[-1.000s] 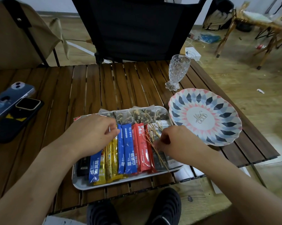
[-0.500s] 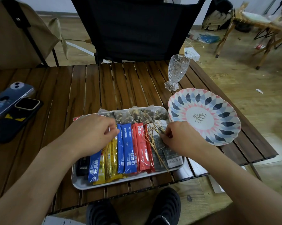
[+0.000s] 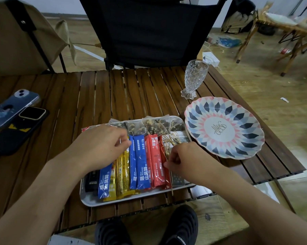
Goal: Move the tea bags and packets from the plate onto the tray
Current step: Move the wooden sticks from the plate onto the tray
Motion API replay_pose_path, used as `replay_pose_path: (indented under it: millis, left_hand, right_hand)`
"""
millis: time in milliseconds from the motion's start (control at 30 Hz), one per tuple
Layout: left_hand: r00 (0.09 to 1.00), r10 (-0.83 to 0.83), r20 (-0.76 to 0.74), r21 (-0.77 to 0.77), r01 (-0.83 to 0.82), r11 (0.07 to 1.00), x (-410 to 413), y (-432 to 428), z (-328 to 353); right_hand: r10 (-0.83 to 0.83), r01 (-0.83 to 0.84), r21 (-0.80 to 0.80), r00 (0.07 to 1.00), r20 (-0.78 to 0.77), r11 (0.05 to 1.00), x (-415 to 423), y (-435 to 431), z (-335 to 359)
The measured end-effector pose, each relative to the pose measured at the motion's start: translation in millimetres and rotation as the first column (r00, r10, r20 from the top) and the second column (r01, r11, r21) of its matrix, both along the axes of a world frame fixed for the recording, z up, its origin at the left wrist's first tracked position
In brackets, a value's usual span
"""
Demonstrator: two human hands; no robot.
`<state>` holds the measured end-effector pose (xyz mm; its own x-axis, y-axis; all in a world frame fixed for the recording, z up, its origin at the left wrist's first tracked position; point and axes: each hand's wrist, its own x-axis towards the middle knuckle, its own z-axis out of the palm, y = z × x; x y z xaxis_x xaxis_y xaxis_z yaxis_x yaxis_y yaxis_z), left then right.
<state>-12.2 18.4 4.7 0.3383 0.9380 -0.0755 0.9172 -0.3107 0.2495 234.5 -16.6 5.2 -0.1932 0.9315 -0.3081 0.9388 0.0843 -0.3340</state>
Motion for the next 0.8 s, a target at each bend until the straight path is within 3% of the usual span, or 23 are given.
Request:
replay_pose_path:
  millis: [267, 567, 667, 800]
  left_hand:
    - [1.0, -0.004, -0.009, 0.0, 0.004, 1.0, 2.2, -1.1, 2.1]
    - [1.0, 0.011, -0.001, -0.023, -0.011, 1.0, -0.2, -1.0, 2.1]
    - [1.0, 0.013, -0.006, -0.02, -0.013, 1.0, -0.8, -1.0, 2.3]
    - [1.0, 0.013, -0.014, -0.027, -0.013, 1.0, -0.2, -1.0, 3.3]
  right_hand:
    - [-0.07, 0.069, -0.018, 0.994, -0.079, 0.997, -1.1, 2.4, -5.6]
    - [-0.084, 0.089, 0.103, 0.995, -0.044, 0.991, -4.0, 3.5, -1.7]
    - [-0.027, 0.032, 0.143, 0.999, -0.041, 0.989, -10.4, 1.9, 2.8]
    - [0.082, -0.101, 0.243, 0.993, 0.087, 0.965, -23.4, 0.5, -3.8]
